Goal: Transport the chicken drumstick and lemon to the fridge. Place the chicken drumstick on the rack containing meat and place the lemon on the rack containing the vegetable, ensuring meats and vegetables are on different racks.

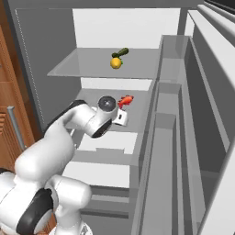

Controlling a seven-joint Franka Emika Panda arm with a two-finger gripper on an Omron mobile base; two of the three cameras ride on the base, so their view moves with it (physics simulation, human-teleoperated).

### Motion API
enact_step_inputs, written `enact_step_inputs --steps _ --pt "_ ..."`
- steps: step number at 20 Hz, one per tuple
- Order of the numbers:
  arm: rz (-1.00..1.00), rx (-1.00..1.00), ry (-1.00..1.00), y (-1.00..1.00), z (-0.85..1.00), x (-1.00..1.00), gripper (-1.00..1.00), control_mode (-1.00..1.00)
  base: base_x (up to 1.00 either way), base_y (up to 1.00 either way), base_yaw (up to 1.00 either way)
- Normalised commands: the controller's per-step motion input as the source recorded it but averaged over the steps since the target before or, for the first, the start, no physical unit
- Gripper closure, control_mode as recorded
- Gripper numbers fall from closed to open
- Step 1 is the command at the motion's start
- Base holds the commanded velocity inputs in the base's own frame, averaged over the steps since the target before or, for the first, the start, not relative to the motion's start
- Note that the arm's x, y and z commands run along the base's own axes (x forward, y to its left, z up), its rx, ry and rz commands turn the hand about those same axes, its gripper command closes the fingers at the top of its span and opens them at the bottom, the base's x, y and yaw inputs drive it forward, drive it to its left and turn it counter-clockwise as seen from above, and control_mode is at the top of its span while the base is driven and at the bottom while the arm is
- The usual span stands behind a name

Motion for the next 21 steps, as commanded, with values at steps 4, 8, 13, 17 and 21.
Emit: enact_step_inputs --steps 4,8,13,17,21 --pt "-0.02 -0.08 0.09 0.25 0.67 -0.71 -1.0 -1.0 0.0 0.0 0.0" --pt "0.0 -0.09 0.06 0.2 0.58 -0.78 -1.0 -1.0 0.0 0.0 0.0" --pt "0.0 -0.06 0.03 0.01 0.65 -0.99 -1.0 -1.0 0.0 0.0 0.0" --pt "0.0 -0.05 0.17 0.0 0.87 -1.0 -1.0 -1.0 0.0 0.0 0.0" --pt "0.0 -0.06 0.12 0.01 1.0 -1.0 -1.0 -1.0 0.0 0.0 0.0"
